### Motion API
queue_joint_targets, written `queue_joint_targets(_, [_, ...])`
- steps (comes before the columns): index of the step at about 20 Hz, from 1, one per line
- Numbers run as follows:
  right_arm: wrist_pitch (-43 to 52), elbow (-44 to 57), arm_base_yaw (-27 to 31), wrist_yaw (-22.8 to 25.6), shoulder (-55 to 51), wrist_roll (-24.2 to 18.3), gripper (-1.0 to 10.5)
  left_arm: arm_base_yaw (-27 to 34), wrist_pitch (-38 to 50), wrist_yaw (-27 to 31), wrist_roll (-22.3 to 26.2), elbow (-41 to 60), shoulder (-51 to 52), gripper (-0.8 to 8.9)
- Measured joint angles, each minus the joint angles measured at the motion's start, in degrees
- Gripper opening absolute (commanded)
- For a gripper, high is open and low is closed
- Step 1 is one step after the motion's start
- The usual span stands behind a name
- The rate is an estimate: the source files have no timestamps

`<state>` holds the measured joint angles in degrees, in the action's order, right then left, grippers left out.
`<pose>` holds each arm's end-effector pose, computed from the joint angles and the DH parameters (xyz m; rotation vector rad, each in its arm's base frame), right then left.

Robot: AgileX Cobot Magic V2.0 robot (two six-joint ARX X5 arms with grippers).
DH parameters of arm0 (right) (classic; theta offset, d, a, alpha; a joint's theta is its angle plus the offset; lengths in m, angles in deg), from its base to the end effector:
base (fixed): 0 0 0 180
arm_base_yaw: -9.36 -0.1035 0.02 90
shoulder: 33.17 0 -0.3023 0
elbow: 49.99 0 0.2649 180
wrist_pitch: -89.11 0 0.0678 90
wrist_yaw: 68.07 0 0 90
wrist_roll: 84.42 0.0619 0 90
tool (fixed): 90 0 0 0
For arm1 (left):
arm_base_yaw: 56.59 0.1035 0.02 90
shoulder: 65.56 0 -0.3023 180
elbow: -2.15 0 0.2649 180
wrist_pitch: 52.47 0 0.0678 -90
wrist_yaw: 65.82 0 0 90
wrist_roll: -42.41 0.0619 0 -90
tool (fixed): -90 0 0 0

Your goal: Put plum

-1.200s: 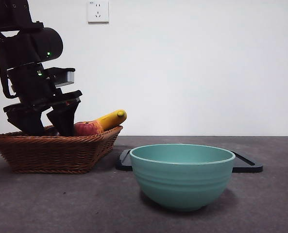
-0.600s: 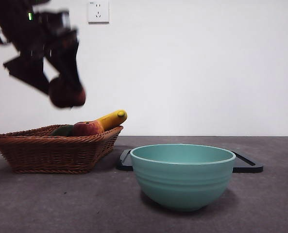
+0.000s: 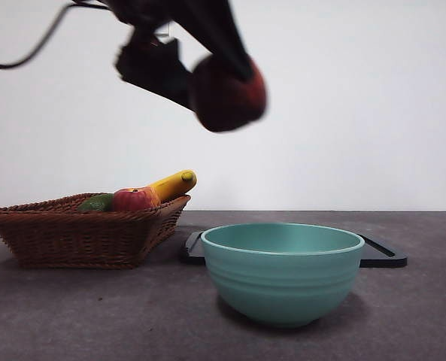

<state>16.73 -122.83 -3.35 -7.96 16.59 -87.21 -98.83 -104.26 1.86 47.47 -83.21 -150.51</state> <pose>0.1372 0.0626 0.3460 0.0878 0.8521 0.7169 0.2332 -0.2435 0.3088 0.2365 0.8831 -1.0887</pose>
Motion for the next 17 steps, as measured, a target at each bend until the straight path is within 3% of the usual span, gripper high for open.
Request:
queue_joint_targets(5, [0.0,0.0,0.0,0.0,0.0,0.0,4.3,-4.76,2.19,3.82,1.03,0.0,-7.41,3.01])
queue_joint_targets(17, [0.0,0.0,0.0,0.0,0.0,0.0,4.3,-8.41,5.99,9.03,2.58,0.0,-19.52,3.02])
